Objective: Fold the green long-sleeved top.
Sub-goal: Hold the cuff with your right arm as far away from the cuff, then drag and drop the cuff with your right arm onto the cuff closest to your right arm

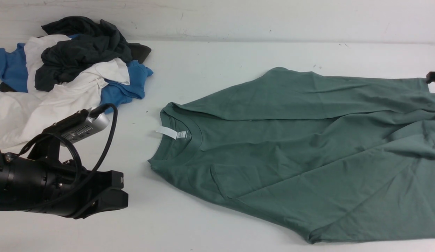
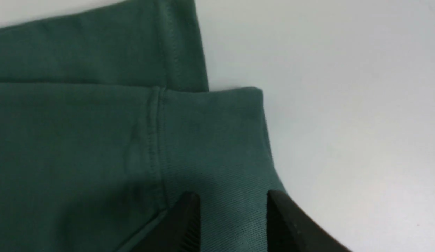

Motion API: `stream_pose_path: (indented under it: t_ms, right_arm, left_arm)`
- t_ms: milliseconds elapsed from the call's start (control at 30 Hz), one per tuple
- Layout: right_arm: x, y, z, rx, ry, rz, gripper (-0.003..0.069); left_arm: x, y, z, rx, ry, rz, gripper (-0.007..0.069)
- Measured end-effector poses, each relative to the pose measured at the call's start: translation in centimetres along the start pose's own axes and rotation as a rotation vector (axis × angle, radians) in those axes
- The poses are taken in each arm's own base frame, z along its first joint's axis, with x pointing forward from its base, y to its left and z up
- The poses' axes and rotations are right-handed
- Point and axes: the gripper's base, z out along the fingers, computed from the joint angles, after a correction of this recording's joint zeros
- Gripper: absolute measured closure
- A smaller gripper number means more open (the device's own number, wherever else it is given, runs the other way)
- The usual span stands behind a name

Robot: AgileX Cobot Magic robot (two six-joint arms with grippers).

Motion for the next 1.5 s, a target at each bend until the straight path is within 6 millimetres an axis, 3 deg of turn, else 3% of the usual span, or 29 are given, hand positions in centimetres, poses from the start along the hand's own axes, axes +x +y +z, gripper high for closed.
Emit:
stream_pose_path:
  t_ms: [200,333,533,600,733,800,1000,1033,1100,1133,1367,1500]
  right_arm:
    - [0.1,-0.6,0.9,0.053,-0.019,0.008,0.0328]
    - [1.7,-0.9,3.7,0.056,0.035,0.043,0.0323]
    - [1.6,-0.9,3.8,0.036,0.028,0.073,0.0340]
    - [1.6,-0.8,3.9,0.024,0.028,0.085,0.0375]
    - [1.2,-0.5,3.5,-0.015,0.032,0.122,0.0604]
    - [1.0,-0.5,3.2,-0.020,0.032,0.127,0.0631]
    - [-1.4,-0.8,-0.5,-0.024,-0.053,0.129,0.0640]
    - [-2.3,-0.9,-2.5,-0.023,-0.094,0.122,0.0640]
    - [-2.8,-1.0,-3.8,-0.023,-0.119,0.119,0.0640]
    - [-3.7,-1.1,-6.2,-0.017,-0.158,0.113,0.0640]
    - [-4.2,-1.3,-12.6,-0.024,-0.127,0.118,0.0640]
    - [-3.8,-1.4,-17.4,-0.033,-0.089,0.144,0.0640]
  left_arm:
    - [0.0,0.0,0.0,-0.002,-0.003,0.020,0.0625]
    - [-0.1,0.0,0.0,-0.005,-0.009,0.025,0.0625]
    - [-0.2,0.1,0.0,-0.012,-0.020,0.030,0.0625]
    - [-0.2,0.1,0.0,-0.012,-0.021,0.029,0.0625]
    - [-0.2,0.1,0.0,-0.012,-0.022,0.031,0.0625]
    - [-0.2,0.1,0.0,-0.012,-0.022,0.031,0.0625]
    - [-0.2,0.1,0.0,-0.012,-0.022,0.031,0.0625]
    - [-0.2,0.1,0.0,-0.013,-0.023,0.031,0.0625]
    - [-0.2,0.1,0.0,-0.013,-0.024,0.031,0.0625]
    - [-0.2,0.1,0.0,-0.013,-0.024,0.031,0.0625]
    - [-0.2,0.1,0.0,-0.014,-0.025,0.031,0.0625]
    - [-0.2,0.1,0.0,-0.014,-0.025,0.031,0.0625]
